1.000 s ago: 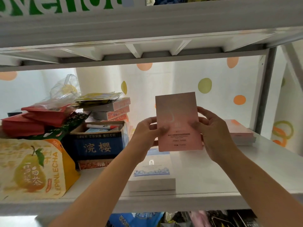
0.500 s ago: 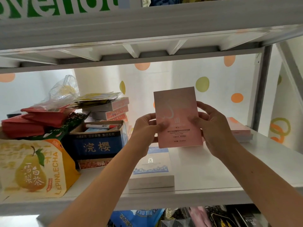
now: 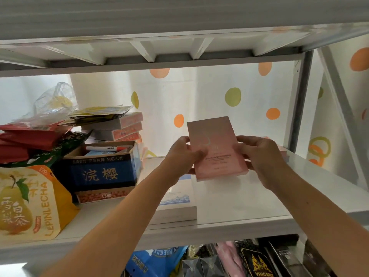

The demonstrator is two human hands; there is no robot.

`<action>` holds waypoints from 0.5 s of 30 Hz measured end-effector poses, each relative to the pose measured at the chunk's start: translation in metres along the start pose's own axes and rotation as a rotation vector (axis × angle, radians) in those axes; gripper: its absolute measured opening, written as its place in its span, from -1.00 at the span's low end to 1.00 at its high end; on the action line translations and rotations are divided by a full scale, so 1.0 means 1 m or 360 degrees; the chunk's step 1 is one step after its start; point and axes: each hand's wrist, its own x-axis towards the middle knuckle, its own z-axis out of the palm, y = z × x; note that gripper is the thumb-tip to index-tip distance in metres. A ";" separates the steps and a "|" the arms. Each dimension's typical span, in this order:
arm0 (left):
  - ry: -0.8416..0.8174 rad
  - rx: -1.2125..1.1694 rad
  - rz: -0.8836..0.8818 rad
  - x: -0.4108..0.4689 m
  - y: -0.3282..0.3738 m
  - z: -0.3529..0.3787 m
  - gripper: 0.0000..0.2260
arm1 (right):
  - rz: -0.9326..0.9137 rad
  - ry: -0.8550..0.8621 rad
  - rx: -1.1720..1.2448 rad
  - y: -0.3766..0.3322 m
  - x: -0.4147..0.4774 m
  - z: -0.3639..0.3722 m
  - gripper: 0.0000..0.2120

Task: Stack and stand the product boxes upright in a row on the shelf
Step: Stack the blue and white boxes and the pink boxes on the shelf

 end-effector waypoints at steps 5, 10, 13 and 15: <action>-0.0241 0.0314 -0.0191 0.005 -0.004 0.027 -0.90 | 0.0195 0.0051 -0.0064 0.016 -0.012 -0.027 -0.88; -0.0354 0.0517 -0.0233 0.009 -0.013 0.054 -0.84 | 0.0296 0.0165 -0.0250 0.038 -0.018 -0.040 -0.88; -0.0361 0.0615 -0.0323 0.013 -0.020 0.062 -0.80 | 0.0332 0.0200 -0.0347 0.048 -0.017 -0.045 -0.86; -0.0358 0.0670 -0.0353 0.015 -0.023 0.065 -0.78 | 0.0320 0.0210 -0.0454 0.055 -0.015 -0.046 -0.84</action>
